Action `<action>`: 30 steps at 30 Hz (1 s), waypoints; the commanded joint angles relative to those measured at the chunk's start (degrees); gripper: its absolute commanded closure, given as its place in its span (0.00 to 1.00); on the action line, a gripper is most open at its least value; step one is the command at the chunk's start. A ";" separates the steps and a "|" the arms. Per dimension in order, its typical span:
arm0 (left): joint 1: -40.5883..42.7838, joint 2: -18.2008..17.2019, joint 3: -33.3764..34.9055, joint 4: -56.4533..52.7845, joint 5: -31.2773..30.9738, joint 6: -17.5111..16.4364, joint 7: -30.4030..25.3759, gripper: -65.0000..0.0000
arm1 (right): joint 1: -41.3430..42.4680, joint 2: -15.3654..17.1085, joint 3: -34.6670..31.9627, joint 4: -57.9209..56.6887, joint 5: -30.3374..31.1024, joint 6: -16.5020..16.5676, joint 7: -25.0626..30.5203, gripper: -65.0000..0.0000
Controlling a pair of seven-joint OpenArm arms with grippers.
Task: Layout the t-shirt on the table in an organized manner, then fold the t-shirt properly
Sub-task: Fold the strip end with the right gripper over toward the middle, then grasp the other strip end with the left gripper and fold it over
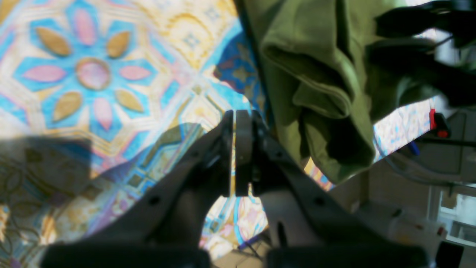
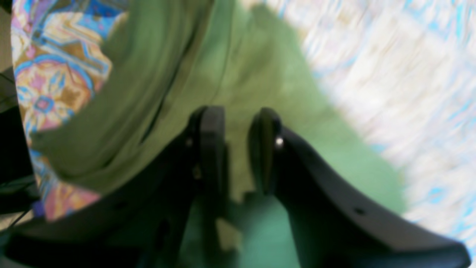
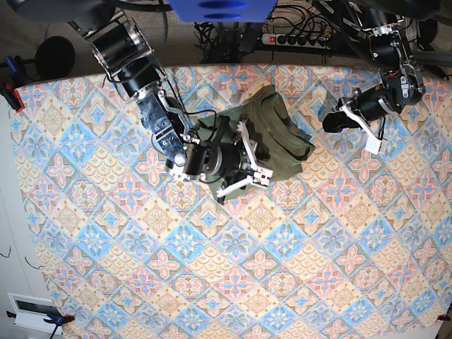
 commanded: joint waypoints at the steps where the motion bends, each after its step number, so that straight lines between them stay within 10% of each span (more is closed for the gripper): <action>1: -0.70 -0.52 -0.11 0.84 -1.51 -0.15 -0.72 1.00 | 1.48 -0.34 0.38 0.89 0.71 -0.23 1.11 0.73; 16: -7.82 2.74 0.94 -9.18 -15.67 -0.33 -0.63 0.29 | 1.75 -0.34 0.47 0.89 0.45 -0.23 1.20 0.70; 30: -8.70 2.91 1.03 -15.77 -21.03 -0.33 -0.63 0.36 | 1.75 -0.25 0.47 0.89 0.71 -0.23 1.29 0.70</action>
